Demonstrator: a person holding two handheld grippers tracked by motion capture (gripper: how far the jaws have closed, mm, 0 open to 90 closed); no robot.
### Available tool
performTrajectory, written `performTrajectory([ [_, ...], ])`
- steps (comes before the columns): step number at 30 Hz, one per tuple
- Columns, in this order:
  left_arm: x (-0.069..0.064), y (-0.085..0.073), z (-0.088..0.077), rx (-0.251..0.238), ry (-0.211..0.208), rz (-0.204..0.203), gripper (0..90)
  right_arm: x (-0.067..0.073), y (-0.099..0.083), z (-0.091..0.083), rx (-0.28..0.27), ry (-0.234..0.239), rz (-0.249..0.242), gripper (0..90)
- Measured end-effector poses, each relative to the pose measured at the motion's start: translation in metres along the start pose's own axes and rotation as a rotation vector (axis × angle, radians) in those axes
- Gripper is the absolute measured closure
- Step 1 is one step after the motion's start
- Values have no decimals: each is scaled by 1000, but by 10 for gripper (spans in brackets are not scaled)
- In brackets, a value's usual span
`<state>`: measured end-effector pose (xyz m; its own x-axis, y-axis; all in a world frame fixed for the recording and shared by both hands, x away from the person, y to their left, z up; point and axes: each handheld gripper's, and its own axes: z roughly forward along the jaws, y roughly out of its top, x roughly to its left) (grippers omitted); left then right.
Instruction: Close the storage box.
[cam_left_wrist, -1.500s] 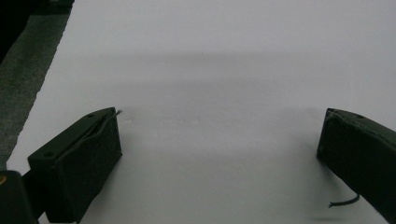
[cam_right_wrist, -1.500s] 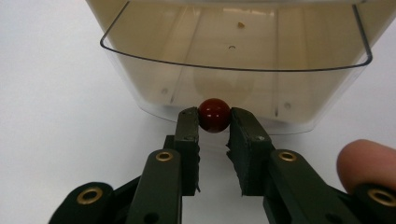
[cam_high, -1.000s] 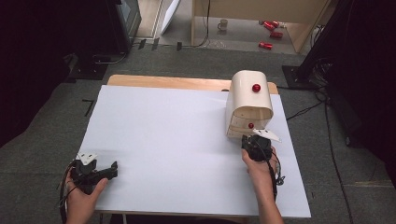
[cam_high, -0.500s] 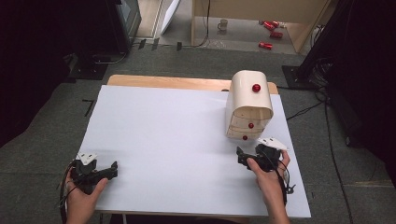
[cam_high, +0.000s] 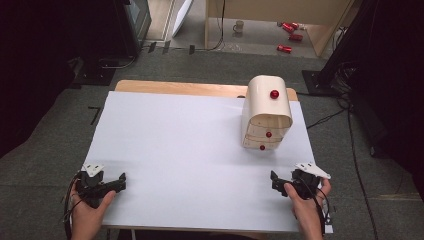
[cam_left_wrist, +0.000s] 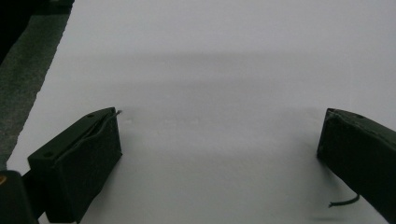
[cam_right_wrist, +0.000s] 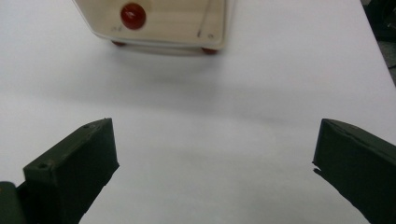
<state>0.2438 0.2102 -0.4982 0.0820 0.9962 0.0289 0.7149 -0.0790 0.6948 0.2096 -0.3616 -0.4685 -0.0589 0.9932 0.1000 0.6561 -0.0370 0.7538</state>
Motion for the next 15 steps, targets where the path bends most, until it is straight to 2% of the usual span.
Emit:
performTrajectory([
  [8, 0, 0, 0, 1, 0, 0, 0, -18, -21, -5, 23, -33, -17, 0],
  [15, 0, 0, 0, 0, 0, 0, 0, -25, -40, 2, 54, -23, -38, 0],
])
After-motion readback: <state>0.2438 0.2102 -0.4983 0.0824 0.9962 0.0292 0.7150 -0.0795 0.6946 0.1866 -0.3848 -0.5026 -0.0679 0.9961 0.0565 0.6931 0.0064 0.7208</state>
